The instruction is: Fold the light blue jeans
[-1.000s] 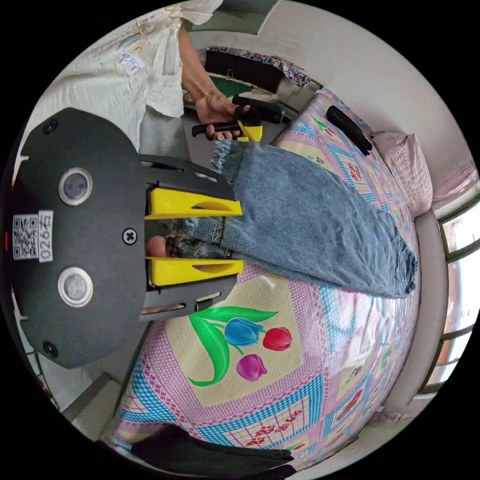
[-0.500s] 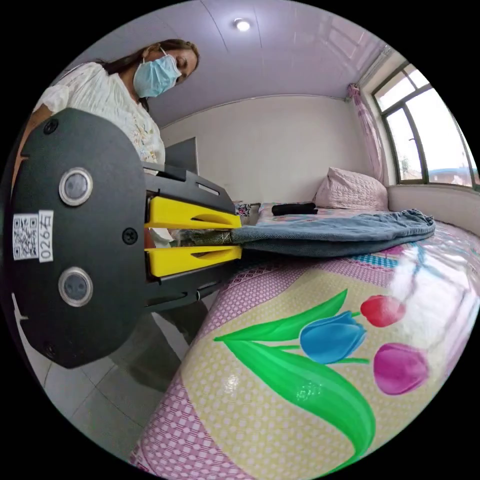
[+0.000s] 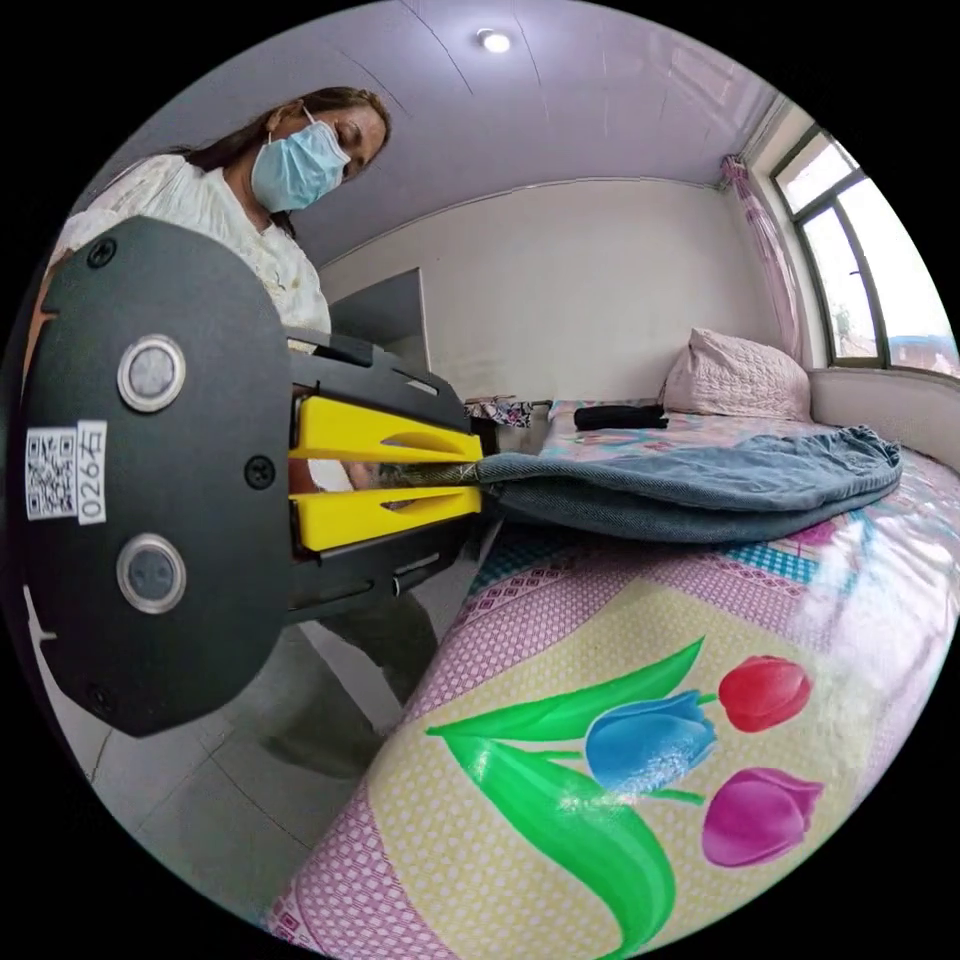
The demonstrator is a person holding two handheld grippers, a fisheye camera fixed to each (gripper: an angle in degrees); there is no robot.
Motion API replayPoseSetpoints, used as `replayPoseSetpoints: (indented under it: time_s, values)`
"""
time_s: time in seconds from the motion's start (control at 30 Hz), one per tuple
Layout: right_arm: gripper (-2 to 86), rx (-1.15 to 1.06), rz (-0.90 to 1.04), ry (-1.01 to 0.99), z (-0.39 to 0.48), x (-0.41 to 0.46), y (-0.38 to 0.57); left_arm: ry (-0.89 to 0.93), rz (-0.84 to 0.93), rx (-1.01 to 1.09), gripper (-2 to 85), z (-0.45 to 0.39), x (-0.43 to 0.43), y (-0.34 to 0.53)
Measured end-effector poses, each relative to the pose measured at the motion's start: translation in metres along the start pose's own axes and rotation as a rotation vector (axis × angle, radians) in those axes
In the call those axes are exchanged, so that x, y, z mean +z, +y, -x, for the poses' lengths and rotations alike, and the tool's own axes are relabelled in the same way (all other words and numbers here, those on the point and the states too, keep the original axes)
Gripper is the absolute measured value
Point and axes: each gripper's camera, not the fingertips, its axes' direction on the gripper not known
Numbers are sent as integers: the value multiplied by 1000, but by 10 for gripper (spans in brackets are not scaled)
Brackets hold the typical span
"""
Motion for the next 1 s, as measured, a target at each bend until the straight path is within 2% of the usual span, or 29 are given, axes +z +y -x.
replayPoseSetpoints:
  time_s: [0.07, 0.17, 0.33, 0.43, 0.53, 0.67, 0.8, 0.87, 0.93, 1.0]
  values:
    - [-5, 16, -21, -131, 16, -3, -1, 79, -56, -32, 304, 3, -6, 3]
    - [-7, 10, -46, -220, 40, -2, -4, 236, -134, -44, 312, 0, -8, -1]
    - [-9, -26, -83, -264, 75, 7, -9, 347, -132, -10, 345, -23, 2, -13]
    - [-9, -27, -117, -268, 92, 14, -4, 435, -203, -35, 359, -26, -2, -11]
    - [-10, -27, -149, -272, 103, 21, 8, 509, -294, -56, 359, -23, -7, -18]
    - [-11, -5, -194, -297, 105, 33, 30, 583, -285, -57, 329, -27, 4, -36]
    - [-10, -18, -255, -285, 93, 29, 50, 519, -156, -28, 112, -43, 0, -47]
    - [-9, -35, -292, -150, 79, 22, 67, 415, -76, -26, 85, -51, -7, -48]
    - [-9, -27, -294, -13, 61, 27, 79, 195, 32, -27, 64, -58, -11, -46]
    - [-9, 4, -278, 54, 38, 42, 90, 107, 67, -49, 56, -54, -11, -43]
